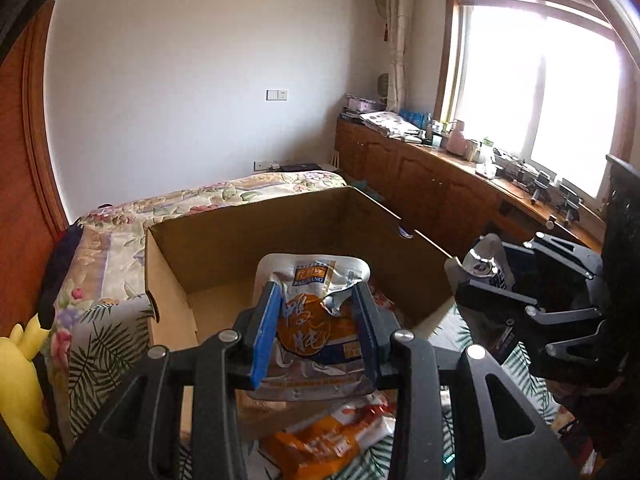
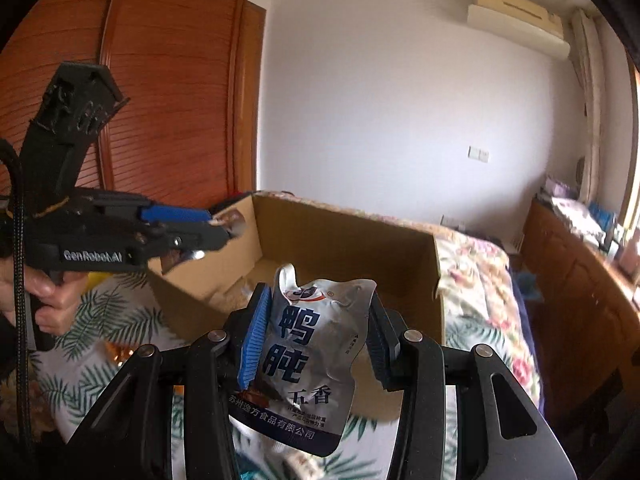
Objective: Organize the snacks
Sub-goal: 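Carry the pouch and the white bag over the box with both grippers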
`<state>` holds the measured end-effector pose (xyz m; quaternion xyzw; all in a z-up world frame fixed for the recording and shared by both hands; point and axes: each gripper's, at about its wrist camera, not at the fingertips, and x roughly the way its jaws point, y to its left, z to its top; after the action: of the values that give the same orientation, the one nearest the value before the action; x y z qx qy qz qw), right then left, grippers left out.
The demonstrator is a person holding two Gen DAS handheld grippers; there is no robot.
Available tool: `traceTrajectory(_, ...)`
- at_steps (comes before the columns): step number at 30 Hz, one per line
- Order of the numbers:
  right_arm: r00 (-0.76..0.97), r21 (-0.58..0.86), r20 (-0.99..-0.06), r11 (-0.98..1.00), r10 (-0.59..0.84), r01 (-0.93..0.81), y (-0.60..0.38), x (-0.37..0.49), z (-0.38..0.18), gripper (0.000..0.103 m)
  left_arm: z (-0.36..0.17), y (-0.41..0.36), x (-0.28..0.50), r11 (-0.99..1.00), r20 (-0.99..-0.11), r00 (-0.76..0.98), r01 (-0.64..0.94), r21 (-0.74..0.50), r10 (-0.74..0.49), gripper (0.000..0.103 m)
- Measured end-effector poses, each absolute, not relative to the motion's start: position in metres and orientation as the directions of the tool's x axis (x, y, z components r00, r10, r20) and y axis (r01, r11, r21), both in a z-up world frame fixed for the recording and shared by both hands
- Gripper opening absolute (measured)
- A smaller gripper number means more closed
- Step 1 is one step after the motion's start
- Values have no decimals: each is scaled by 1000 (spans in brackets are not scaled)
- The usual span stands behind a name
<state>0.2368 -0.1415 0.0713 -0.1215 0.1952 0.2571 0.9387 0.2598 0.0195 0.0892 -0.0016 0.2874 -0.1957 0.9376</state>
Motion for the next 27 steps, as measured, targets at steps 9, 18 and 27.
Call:
traceTrajectory(9,791,-140,-447,841,418,-523,-128,275,63,45,77,24,286,933,-559,754,340,-118,-345,35)
traceTrajectory(18,784,-114,-482,859,392,-499,-136,300,45,44,56,20,300,942,-596,737,314,-117,-320,35)
traceTrajectory(27,773,-91,-504,866,386,-492,-136,309,37,39,42,11,303,947,-631,717,309,-93,-296,36)
